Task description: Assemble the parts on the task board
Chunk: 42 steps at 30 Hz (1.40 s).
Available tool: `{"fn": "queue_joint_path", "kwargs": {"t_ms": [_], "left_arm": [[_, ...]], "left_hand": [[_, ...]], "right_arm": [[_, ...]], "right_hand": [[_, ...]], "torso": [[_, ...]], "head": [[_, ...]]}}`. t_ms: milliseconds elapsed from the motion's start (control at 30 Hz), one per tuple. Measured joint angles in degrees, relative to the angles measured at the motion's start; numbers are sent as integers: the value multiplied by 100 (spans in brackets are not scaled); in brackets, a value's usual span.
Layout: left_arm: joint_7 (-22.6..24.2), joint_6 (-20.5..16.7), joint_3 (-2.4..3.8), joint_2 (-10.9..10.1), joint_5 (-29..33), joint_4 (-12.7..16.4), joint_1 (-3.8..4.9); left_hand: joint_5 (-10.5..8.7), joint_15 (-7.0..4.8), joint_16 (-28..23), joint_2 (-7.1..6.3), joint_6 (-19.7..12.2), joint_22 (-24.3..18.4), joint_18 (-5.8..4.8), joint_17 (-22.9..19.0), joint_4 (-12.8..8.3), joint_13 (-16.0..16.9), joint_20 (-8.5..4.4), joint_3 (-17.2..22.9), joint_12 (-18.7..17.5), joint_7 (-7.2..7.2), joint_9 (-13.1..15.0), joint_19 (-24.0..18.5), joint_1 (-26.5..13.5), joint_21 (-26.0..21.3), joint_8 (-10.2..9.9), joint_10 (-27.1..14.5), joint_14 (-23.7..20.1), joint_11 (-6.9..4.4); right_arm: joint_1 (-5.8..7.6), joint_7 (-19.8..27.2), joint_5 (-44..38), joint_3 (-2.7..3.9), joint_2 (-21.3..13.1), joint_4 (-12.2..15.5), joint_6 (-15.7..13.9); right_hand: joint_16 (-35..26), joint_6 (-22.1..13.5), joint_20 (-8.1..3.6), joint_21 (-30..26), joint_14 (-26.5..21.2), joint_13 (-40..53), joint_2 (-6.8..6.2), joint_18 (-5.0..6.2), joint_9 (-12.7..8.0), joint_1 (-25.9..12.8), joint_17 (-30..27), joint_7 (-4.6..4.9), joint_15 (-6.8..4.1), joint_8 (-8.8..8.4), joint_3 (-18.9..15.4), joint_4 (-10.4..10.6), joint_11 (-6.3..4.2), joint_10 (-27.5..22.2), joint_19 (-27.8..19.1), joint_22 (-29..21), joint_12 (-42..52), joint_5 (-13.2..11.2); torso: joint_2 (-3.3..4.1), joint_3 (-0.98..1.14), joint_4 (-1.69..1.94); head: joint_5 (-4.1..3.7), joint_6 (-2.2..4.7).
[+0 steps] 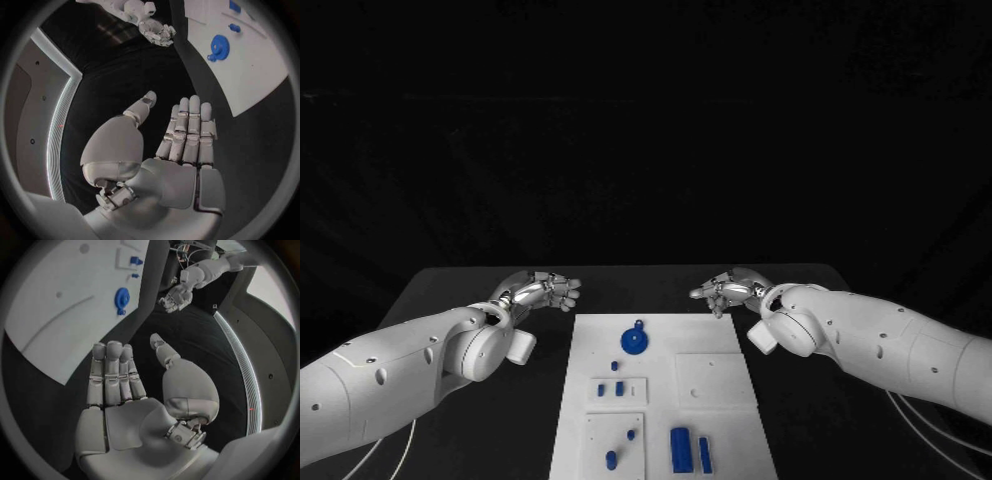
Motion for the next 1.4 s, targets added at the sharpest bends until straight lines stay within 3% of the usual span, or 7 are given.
{"fn": "queue_joint_path", "kwargs": {"t_ms": [233, 433, 567, 733, 867, 1133, 1400], "left_arm": [[47, 2, 42, 353, 321, -621, 51], [114, -40, 54, 506, 521, -864, 65], [126, -52, 50, 504, 569, -900, 61], [116, -92, 77, 448, 568, -763, 18], [136, -229, 134, 348, 574, -403, -84], [410, -1019, 361, -19, 663, 908, -409], [899, -2214, 565, -380, 812, 2231, -749]], "left_hand": [[0, 235, -685, 0, -476, -76, -52, -236, -51, -341, 263, -51, -41, -146, -140, -745, 0, -500, -210, -858, -872, 61], [0, 276, -997, -41, -769, -106, -195, -387, -49, -573, 363, -54, -41, -378, -178, -1187, -41, -802, -313, -1389, -1318, -63], [-23, 161, -1231, 2, -1263, -343, -195, -687, 139, -653, 313, -362, -81, -445, -495, -1542, -717, -1090, -479, -2044, -1821, -145], [-182, -276, -2067, 283, -3176, -1589, -190, -1832, 789, -884, 117, -1511, -265, -724, -1767, -2821, -3414, -2157, -1123, -4517, -3680, -481], [-232, -474, -2435, 408, -4029, -4098, -177, -2345, 1079, -988, 29, -2022, -322, -849, -2339, -3391, -4602, -2629, -1409, -5620, -4507, -624], [-267, -619, -2685, 497, -4631, -6327, -175, -2710, 1299, -1059, -34, -2367, -377, -941, -2742, -3779, -5448, -2962, -1605, -6403, -5079, -732], [-289, -649, -2763, 519, -4803, -7018, -174, -2818, 1347, -1076, -55, -2476, -377, -961, -2864, -3903, -5692, -3050, -1649, -6630, -5254, -757]], "right_arm": [[-304, 511, 347, 376, 420, -1204, 30], [-385, 750, 581, 581, 554, -1284, 95], [-437, 808, 629, 599, 571, -1256, 114], [-428, 794, 642, 597, 512, -1127, 65], [-453, 814, 711, 583, 393, -774, -60], [-538, 1051, 1108, 544, -27, 516, -762], [-657, 1529, 1797, 493, -535, 2110, -1923]], "right_hand": [[-1819, -355, 410, -1159, -1104, -1958, 101, -399, -122, 101, -1073, 81, 792, -152, 184, -6, 538, -452, -1340, -487, -2176, 0], [-2500, -557, 574, -1632, -1477, -3009, 130, -399, -258, 130, -1702, -44, 942, -151, 170, -9, 601, -412, -1542, -824, -3113, 44], [-2754, -1121, 522, -2012, -2022, -3442, 225, -487, -638, -401, -2224, -154, 848, -272, -196, 178, 500, -864, -1919, -1095, -3422, -19], [-3438, -3300, 8, -3188, -4260, -4214, 309, -972, -2159, -2919, -3822, -570, 440, -757, -1485, 961, 75, -3327, -3400, -3872, -3896, -250], [-3737, -4267, -222, -3705, -5257, -4550, 341, -1121, -2836, -4012, -4528, -757, 263, -968, -2054, 1309, -111, -4424, -4058, -5327, -4103, -333], [-3946, -4947, -392, -4069, -5960, -4785, 364, -1245, -3316, -4785, -5028, -883, 139, -1098, -2446, 1560, -248, -5197, -4516, -6363, -4238, -404], [-4009, -5170, -441, -4184, -6190, -4865, 372, -1291, -3481, -5043, -5198, -935, 91, -1156, -2577, 1645, -293, -5459, -4664, -6725, -4280, -404]], "torso": [[-69, -14, 13], [-114, -3, 30], [-126, 14, 35], [-152, 16, 32], [-257, 38, 10], [-629, 126, -59], [-794, 164, -93]], "head": [[24, 280], [68, 415], [79, 443], [90, 389], [137, 254], [286, -153], [327, -279]]}}
